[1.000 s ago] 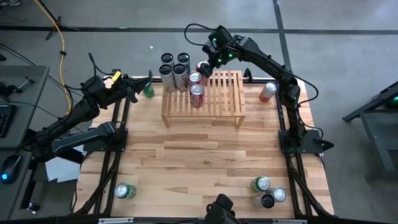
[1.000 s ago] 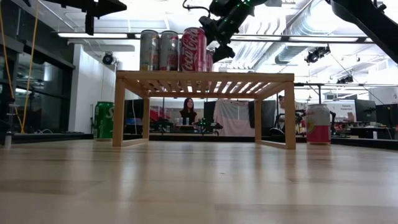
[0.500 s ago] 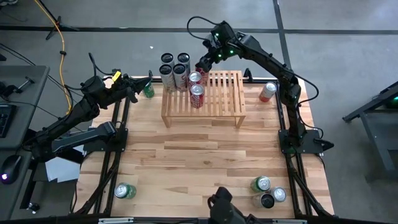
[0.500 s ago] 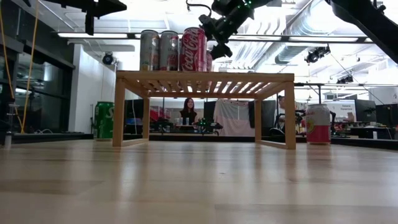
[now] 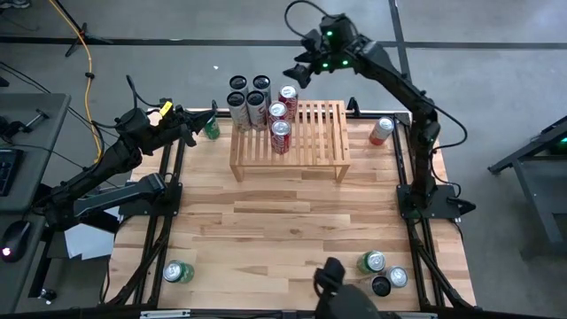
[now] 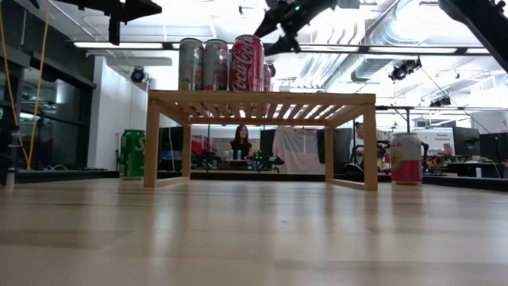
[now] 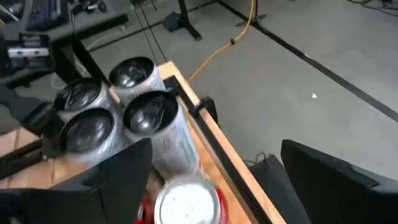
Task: Place canned beverage on shelf
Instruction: Put the red soda can on the shelf aligned with other red soda can
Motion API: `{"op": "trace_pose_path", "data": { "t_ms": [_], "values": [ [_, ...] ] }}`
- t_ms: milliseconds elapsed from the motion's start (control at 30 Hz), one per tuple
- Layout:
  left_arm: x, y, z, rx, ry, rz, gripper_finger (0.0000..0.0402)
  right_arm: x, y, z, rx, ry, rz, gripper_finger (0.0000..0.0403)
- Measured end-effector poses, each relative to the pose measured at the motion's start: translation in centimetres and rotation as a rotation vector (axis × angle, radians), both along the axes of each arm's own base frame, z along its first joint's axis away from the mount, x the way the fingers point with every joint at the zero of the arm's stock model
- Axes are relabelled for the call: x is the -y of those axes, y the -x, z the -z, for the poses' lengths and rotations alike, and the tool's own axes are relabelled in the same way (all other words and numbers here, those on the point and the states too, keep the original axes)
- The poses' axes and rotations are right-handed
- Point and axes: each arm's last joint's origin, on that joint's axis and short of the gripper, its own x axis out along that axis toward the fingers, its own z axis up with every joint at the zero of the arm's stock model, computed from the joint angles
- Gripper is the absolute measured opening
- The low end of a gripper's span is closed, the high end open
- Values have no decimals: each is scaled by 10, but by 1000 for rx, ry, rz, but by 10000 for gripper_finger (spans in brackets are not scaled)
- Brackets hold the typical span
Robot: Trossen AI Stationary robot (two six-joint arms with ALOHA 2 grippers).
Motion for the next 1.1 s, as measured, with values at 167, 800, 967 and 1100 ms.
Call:
{"op": "trace_pose_path", "data": {
  "t_ms": [167, 800, 967, 1100],
  "values": [
    [0, 0, 0, -2, 2, 0, 1, -15, 24, -8, -136, 31, -22, 341],
    [0, 0, 1, -16, -18, -21, 1, -20, 21, 33, -459, -53, -104, 20],
    [0, 0, 1, -17, -18, -21, 1, -27, 11, 42, -496, -51, -184, 3],
    [0, 0, 1, -17, -18, -21, 1, -29, 10, 42, -497, -61, -201, 1]
  ]
}}
